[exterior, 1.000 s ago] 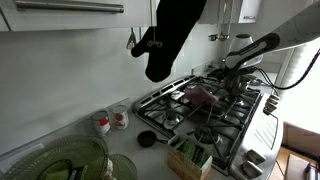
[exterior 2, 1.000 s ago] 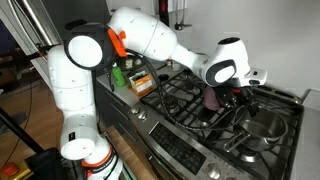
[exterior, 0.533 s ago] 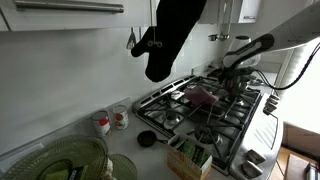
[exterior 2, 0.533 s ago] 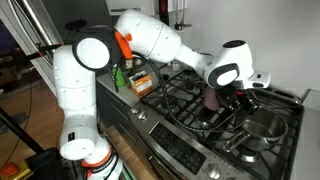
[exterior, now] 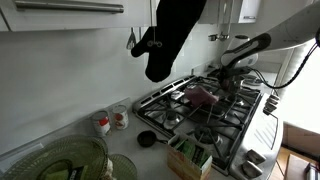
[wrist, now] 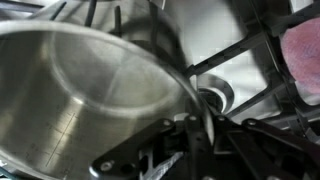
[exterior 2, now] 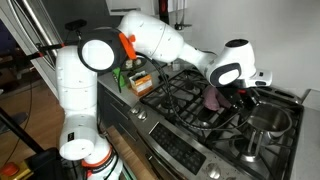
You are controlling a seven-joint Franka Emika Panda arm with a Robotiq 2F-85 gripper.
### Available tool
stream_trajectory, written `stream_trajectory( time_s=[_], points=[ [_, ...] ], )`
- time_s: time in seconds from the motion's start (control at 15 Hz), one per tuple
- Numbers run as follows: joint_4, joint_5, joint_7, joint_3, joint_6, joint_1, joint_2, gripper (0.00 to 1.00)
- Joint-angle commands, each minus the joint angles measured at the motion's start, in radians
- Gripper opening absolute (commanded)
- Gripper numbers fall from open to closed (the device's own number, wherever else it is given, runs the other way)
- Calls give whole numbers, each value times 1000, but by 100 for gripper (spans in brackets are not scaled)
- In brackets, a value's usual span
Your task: Slide the silver pot to the top right cooker on the hob of the stove, pick up the purple cloth and wipe the bottom right cooker on the hob of the stove, put the purple cloth back on the job of the stove
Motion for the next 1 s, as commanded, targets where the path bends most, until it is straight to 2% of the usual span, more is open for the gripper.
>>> stream_trajectory(
  time_s=[0.0,0.47,0.93],
  points=[
    [39,36,-58,27,18,-22,35,1],
    [117,60,-168,79,30,-36,96,1],
    [246,97,-325,154,-7,-86,180,1]
  ],
)
